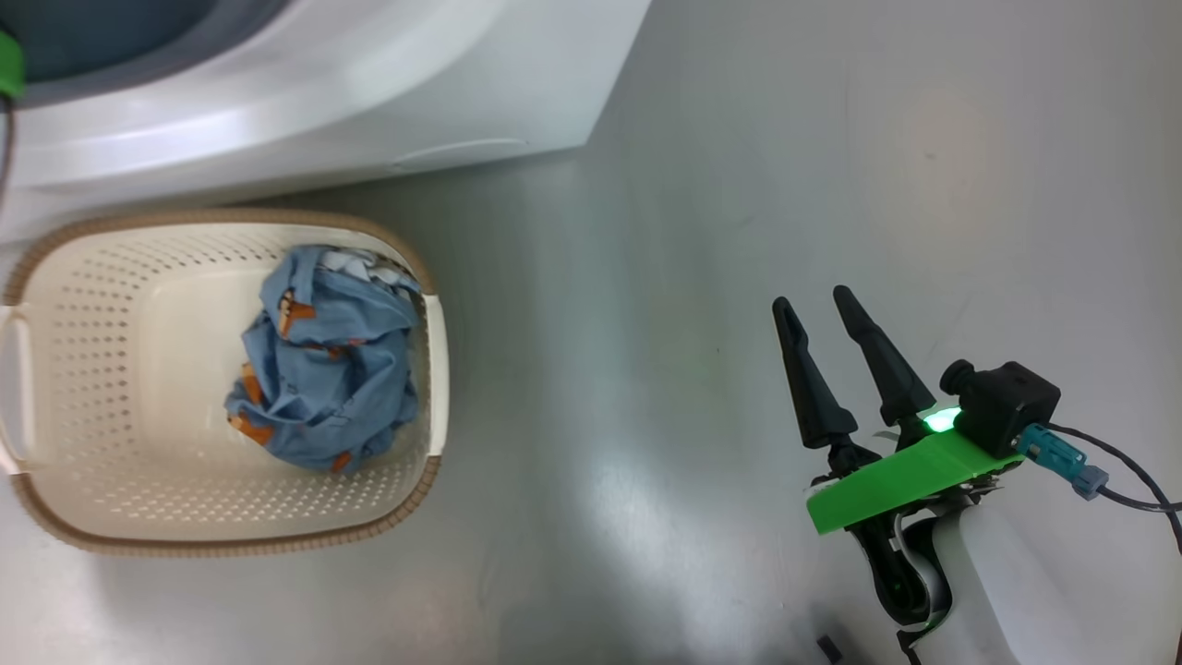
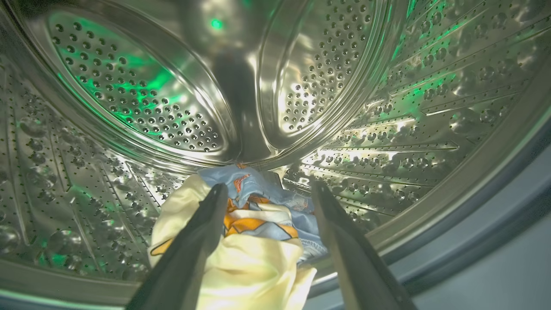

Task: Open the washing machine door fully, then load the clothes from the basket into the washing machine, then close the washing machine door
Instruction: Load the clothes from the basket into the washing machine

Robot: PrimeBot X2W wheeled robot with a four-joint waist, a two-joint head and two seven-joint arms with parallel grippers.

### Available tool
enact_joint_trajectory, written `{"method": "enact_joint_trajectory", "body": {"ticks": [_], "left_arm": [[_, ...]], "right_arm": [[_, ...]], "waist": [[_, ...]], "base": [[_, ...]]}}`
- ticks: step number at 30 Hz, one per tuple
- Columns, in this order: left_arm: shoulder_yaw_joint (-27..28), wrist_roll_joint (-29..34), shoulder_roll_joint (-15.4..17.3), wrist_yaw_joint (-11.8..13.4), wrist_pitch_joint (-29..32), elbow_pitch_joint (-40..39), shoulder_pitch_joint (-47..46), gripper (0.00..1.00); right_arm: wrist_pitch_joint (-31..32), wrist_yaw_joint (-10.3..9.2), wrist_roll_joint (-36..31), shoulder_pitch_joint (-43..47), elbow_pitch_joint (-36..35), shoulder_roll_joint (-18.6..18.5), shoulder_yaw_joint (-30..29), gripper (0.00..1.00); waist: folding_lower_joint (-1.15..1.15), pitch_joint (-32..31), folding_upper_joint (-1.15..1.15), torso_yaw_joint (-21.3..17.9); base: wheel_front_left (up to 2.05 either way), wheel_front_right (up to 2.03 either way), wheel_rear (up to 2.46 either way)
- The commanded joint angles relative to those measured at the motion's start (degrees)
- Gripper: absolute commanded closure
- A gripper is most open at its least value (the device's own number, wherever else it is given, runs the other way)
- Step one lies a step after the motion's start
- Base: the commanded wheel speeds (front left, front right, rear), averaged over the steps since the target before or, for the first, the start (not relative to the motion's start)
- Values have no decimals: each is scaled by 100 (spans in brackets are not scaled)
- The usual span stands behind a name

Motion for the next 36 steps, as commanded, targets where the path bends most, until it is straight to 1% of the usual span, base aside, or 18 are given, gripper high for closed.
{"method": "enact_joint_trajectory", "body": {"ticks": [1, 10, 11, 16, 26, 32, 36], "left_arm": [[140, -32, 249, 47, -51, -220, 211, 0], [358, -189, 236, 201, -75, -910, 1192, 0], [358, -189, 236, 201, -75, -910, 1192, 0], [458, -109, 227, 359, -80, -1473, 1829, 0], [1114, -138, 216, 600, -81, -2551, 3105, 0], [1442, -54, 132, 595, -81, -3055, 3895, 0], [1645, 45, -53, 577, -82, -3340, 4390, 0]], "right_arm": [[-68, 9, -46, 174, -82, 24, 91, 0], [-68, 9, -99, 256, -49, 24, 37, 0], [-68, 9, -99, 256, -49, 24, 37, 0], [-68, 9, -166, 297, -50, 24, 1, 0], [-68, 9, -160, 323, -7, 24, -4, 0], [-68, 9, -133, 327, 46, 24, 18, 0], [-68, 9, -125, 372, 80, 24, 6, 0]], "waist": [[0, -166, 0, 96], [0, -415, 0, 214], [0, -415, 0, 214], [0, -519, 0, 297], [0, -643, 0, 340], [0, -715, 0, 342], [0, -852, 0, 355]], "base": [[0, 0, 0], [0, 0, 0], [0, 0, 0], [0, 0, 0], [0, 0, 0], [0, 0, 0], [0, 0, 0]]}}
